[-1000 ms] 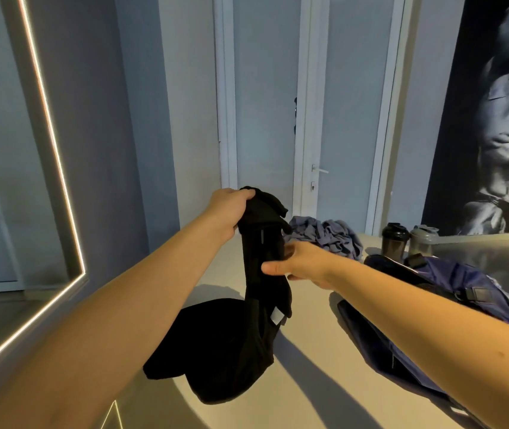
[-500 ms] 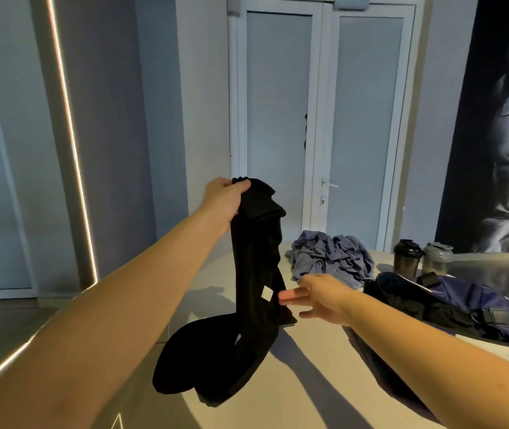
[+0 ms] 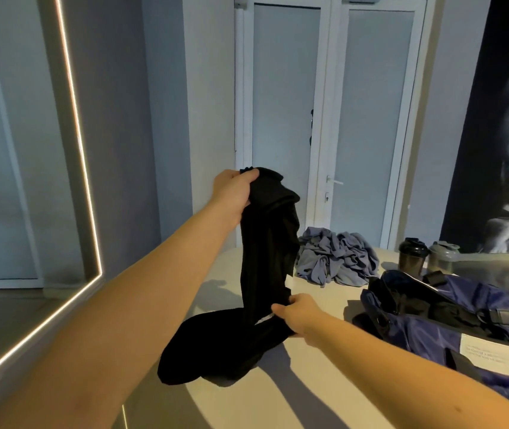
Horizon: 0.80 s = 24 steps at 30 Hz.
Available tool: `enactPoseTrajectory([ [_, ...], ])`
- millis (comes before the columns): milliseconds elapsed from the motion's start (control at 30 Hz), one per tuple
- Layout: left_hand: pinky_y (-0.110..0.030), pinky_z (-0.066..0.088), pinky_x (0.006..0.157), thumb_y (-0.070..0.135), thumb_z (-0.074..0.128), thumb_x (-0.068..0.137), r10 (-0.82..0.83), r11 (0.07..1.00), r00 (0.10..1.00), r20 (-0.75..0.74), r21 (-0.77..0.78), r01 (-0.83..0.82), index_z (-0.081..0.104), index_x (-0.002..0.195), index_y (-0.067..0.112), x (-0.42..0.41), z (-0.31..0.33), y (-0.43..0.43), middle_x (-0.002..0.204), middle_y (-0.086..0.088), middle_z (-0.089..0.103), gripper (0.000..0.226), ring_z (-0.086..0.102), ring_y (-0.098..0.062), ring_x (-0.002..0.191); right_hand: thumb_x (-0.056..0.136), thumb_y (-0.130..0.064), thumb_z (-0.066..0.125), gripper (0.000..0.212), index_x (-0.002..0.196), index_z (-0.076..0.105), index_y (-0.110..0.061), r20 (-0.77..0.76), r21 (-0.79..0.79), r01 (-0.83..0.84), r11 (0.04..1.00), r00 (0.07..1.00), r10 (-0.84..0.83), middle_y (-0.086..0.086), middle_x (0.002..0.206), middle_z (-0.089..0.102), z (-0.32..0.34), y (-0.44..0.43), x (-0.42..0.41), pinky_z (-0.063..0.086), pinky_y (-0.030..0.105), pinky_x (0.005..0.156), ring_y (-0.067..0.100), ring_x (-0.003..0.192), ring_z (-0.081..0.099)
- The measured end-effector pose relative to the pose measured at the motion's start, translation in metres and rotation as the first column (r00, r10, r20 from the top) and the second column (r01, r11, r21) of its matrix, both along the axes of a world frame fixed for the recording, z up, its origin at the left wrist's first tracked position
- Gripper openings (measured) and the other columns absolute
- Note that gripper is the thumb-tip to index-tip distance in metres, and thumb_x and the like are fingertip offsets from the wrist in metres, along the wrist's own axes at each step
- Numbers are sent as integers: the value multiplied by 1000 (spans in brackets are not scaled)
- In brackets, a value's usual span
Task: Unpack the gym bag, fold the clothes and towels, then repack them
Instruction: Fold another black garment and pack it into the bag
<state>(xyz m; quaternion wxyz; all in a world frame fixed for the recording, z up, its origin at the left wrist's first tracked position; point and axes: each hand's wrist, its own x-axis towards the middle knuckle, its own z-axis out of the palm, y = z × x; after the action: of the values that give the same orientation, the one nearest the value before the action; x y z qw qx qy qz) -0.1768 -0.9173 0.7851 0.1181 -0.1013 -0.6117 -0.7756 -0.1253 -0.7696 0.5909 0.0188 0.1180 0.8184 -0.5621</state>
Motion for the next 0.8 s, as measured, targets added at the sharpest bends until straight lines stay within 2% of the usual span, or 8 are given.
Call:
enactPoseTrajectory([
  [133,-33,57,79,27,68,94,259,957,964,65,-147,-248,65,117,7,-22,-21,-59,111,-11,68,31,68,-25,99,95,-15,68,9,93,72,-7,-89,106,16,994,996,-7,24,104,71,49,61,-1,57,49,87,40,98,68],
  [267,-36,50,77,21,69,93,427,880,868,254,-335,-335,62,95,2,-38,-66,-96,110,-17,66,20,63,-29,87,92,-8,71,9,100,75,-5,-220,36,50,998,975,-41,19,102,74,97,104,5,57,41,82,35,94,71],
  [367,-39,56,76,21,72,91,381,791,854,355,-604,-102,64,96,-3,-40,-113,-108,103,-22,69,26,69,-36,93,93,-2,65,16,107,73,-1,-216,-148,11,989,975,-44,17,104,75,109,113,10,58,37,82,33,96,73],
  [433,-36,57,66,22,72,91,356,639,849,390,-765,84,67,99,-2,-37,-146,-109,99,-22,70,26,72,-34,86,93,-7,63,20,110,73,-5,-160,-143,-1,990,987,-23,15,105,76,103,116,7,54,45,96,35,102,71],
  [533,-32,52,55,20,64,97,351,391,873,339,-900,192,62,92,0,-30,-186,-98,92,-19,66,21,64,-27,66,85,-10,62,29,112,74,-8,-68,-113,-12,994,998,5,14,108,76,84,117,0,47,51,105,37,108,68],
  [633,-32,45,84,47,52,101,221,190,947,234,-963,193,64,120,7,-26,-216,-80,119,-11,64,46,58,-22,95,78,-13,63,38,115,73,-8,18,-107,-30,994,999,32,13,111,75,69,115,-3,45,51,108,36,109,68],
  [733,-36,42,106,72,55,88,-99,264,948,302,-911,318,56,137,30,-11,-238,-61,137,6,55,66,53,-16,121,71,-12,62,49,118,70,-5,67,-124,-32,992,997,41,15,118,72,61,117,-4,43,50,110,37,113,65],
  [800,-43,32,118,84,59,73,-209,139,961,183,-967,215,45,147,36,-5,-257,-48,155,7,38,89,38,-19,139,75,-10,60,46,119,69,-4,75,-143,-27,989,996,38,17,119,71,60,117,-4,44,49,108,38,113,64],
])
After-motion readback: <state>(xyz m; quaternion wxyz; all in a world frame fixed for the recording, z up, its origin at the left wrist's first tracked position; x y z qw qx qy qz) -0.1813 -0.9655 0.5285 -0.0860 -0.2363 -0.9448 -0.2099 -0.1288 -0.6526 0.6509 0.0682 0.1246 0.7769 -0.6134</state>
